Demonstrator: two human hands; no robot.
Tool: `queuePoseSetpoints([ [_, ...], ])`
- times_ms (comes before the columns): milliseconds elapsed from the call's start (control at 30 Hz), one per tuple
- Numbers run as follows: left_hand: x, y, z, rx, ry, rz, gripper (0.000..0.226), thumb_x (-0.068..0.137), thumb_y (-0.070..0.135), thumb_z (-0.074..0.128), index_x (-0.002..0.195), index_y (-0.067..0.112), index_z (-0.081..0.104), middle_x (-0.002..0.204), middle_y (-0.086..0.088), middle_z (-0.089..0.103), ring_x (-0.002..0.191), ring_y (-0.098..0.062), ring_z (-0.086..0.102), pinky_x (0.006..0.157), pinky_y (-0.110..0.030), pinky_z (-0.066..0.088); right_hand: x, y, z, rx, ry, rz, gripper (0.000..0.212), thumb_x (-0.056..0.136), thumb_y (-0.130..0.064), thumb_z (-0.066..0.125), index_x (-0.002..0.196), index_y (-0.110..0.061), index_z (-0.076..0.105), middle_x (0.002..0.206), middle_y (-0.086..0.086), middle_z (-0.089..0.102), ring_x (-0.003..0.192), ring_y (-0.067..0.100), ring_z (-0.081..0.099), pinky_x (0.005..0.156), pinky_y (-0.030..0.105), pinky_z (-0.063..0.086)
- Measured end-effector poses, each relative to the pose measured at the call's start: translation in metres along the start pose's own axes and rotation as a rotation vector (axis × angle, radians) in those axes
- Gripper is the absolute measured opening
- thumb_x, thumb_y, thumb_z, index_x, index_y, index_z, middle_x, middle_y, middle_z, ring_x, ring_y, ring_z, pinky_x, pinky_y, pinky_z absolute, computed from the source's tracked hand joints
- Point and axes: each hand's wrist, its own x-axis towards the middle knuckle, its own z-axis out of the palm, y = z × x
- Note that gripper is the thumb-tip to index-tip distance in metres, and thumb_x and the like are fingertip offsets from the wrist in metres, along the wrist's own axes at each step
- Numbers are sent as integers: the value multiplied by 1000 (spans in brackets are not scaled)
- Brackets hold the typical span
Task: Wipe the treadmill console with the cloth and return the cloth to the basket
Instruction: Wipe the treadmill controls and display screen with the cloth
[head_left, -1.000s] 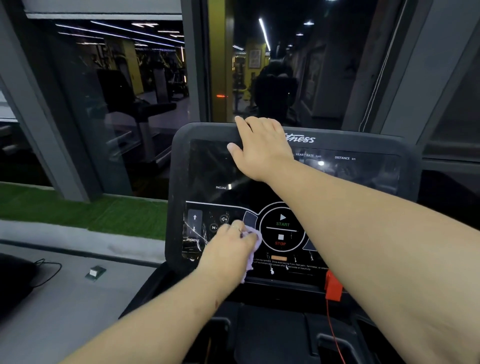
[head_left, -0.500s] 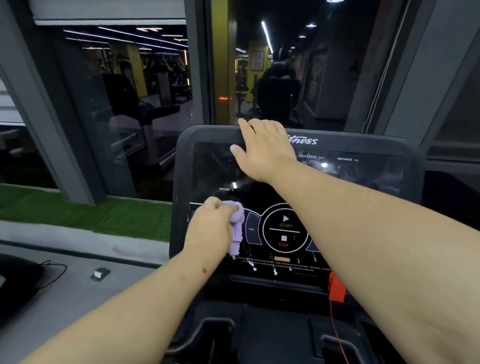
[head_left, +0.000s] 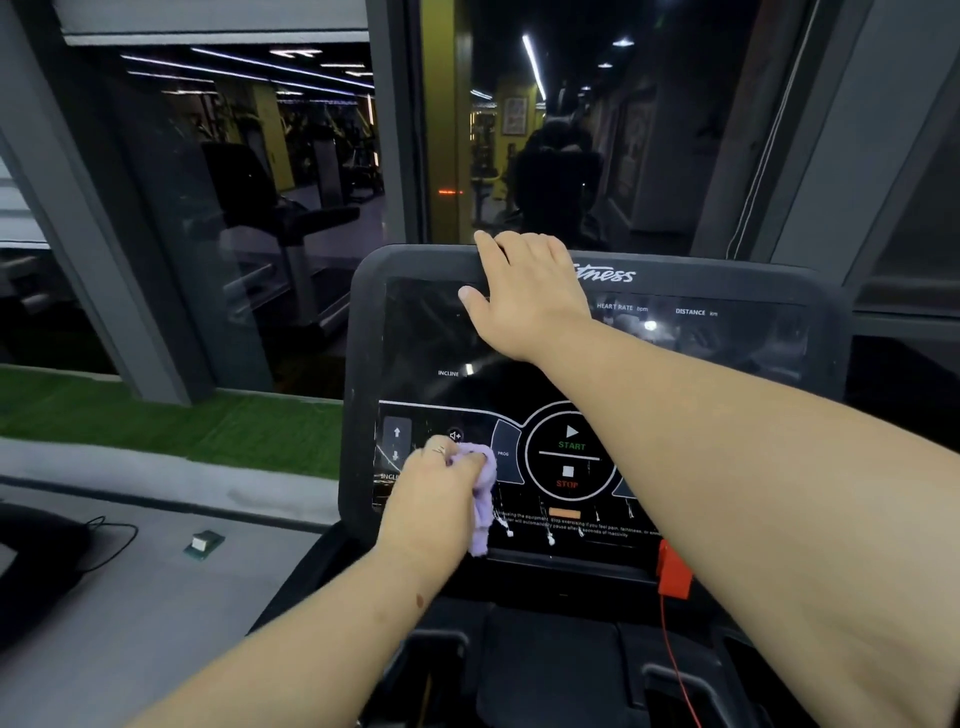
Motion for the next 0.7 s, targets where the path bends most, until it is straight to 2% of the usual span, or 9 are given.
queuePoseSetpoints([
  [67,4,1,-6,53,12,9,20,94,26,46,93,13,61,69,-2,71,56,-19,63,54,-26,46,0,0,0,2,-5,1,69,97,-58,31,152,-17,34,140,3,51,129,28,45,117,47,26],
  [167,34,1,-27,114,289,-8,13,95,25,53,89,15,60,58,8,66,49,-5,57,51,-22,41,0,1,-1,5,-4,-1,69,97,-58,32,152,-16,34,139,3,51,128,28,45,117,46,26],
  [233,37,-6,-25,229,358,71,22,94,32,47,95,15,61,72,6,65,66,-13,58,58,-27,41,0,1,-1,4,-13,6,69,97,-58,32,152,-16,34,139,3,51,128,28,45,117,46,26],
  [300,22,-23,-3,421,168,215,46,88,38,29,110,18,64,102,-3,61,85,-22,51,71,-28,39,0,0,-1,7,-12,8,69,98,-58,32,152,-16,34,139,3,51,129,28,45,117,47,26],
  [367,5,-33,9,564,7,308,66,81,40,15,117,19,66,117,-10,59,96,-29,55,76,-30,39,0,0,-2,10,-10,5,69,98,-58,31,152,-17,34,140,3,51,129,28,45,117,47,25],
  [400,7,-35,4,568,-1,347,68,80,39,15,118,20,67,120,-10,59,98,-31,56,75,-29,39,1,0,-2,12,-11,5,69,98,-58,31,152,-17,34,140,3,51,129,28,45,117,47,25],
  [567,53,-19,-40,448,287,179,56,79,27,34,122,19,70,119,-7,62,94,-28,55,77,-28,36,1,-1,-3,17,-21,13,69,98,-58,31,152,-17,34,141,4,50,130,29,44,117,47,26],
  [633,37,-20,-19,433,249,156,53,83,34,31,117,18,68,111,-3,61,83,-15,48,72,-20,38,1,-1,-2,20,-16,24,69,97,-58,31,152,-17,35,141,4,51,130,29,44,117,47,26],
  [700,9,-26,15,440,75,237,57,84,41,24,114,16,66,109,-5,62,82,-19,53,72,-18,43,1,-1,-2,14,-7,21,68,97,-59,31,152,-17,35,141,3,51,129,28,45,117,47,26],
])
